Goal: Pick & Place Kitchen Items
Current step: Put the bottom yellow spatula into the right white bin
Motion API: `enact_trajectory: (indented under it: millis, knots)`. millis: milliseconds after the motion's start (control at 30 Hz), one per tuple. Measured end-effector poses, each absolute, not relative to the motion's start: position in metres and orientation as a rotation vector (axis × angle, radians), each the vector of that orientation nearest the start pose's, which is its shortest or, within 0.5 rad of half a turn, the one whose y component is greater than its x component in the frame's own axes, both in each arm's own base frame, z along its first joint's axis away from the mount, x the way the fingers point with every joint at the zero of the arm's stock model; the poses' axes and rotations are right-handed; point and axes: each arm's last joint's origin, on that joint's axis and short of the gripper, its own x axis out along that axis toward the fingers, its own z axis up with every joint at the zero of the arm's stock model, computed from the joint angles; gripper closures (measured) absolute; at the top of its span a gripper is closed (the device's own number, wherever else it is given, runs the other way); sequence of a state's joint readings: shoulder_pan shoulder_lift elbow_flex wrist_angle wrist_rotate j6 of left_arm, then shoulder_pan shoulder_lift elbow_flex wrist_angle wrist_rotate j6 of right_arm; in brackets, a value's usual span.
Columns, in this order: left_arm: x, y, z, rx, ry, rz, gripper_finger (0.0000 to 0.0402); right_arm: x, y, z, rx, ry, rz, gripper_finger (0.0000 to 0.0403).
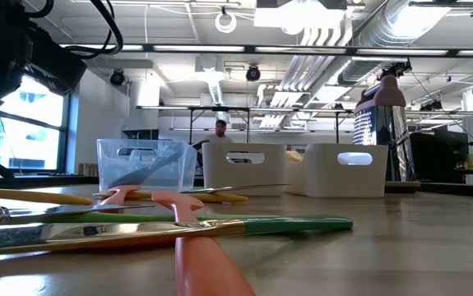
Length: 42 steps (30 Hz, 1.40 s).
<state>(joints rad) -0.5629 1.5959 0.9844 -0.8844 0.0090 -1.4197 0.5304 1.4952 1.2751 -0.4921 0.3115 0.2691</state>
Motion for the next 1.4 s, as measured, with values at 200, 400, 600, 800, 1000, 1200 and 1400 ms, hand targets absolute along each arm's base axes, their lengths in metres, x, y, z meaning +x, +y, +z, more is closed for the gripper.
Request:
enact_trajectory:
  millis: [200, 400, 600, 800, 1000, 1200, 1400]
  knots:
    - [0.229, -0.145, 0.174, -0.725, 1.441, 0.637, 0.0231, 0.283, 0.159, 0.309, -0.030, 0.674, 0.123, 0.0284]
    - [0.231, -0.145, 0.169, -0.705, 1.437, 0.658, 0.0231, 0.283, 0.158, 0.309, -0.018, 0.679, 0.115, 0.0284]
    - [0.234, -0.148, 0.160, -0.699, 1.472, 0.645, 0.0231, 0.283, 0.159, 0.309, -0.015, 0.678, 0.115, 0.0284]
    - [0.235, -0.149, 0.154, -0.683, 1.485, 0.654, 0.0231, 0.283, 0.159, 0.309, -0.014, 0.676, 0.115, 0.0284]
    - [0.237, -0.151, 0.147, -0.678, 1.511, 0.652, 0.0231, 0.283, 0.159, 0.309, -0.014, 0.677, 0.115, 0.0284]
    - [0.238, -0.152, 0.143, -0.664, 1.533, 0.643, 0.0232, 0.283, 0.159, 0.309, -0.014, 0.677, 0.115, 0.0284]
    - [0.239, -0.152, 0.143, -0.669, 1.527, 0.638, 0.0290, 0.283, 0.159, 0.309, 0.003, 0.679, 0.109, 0.0284]
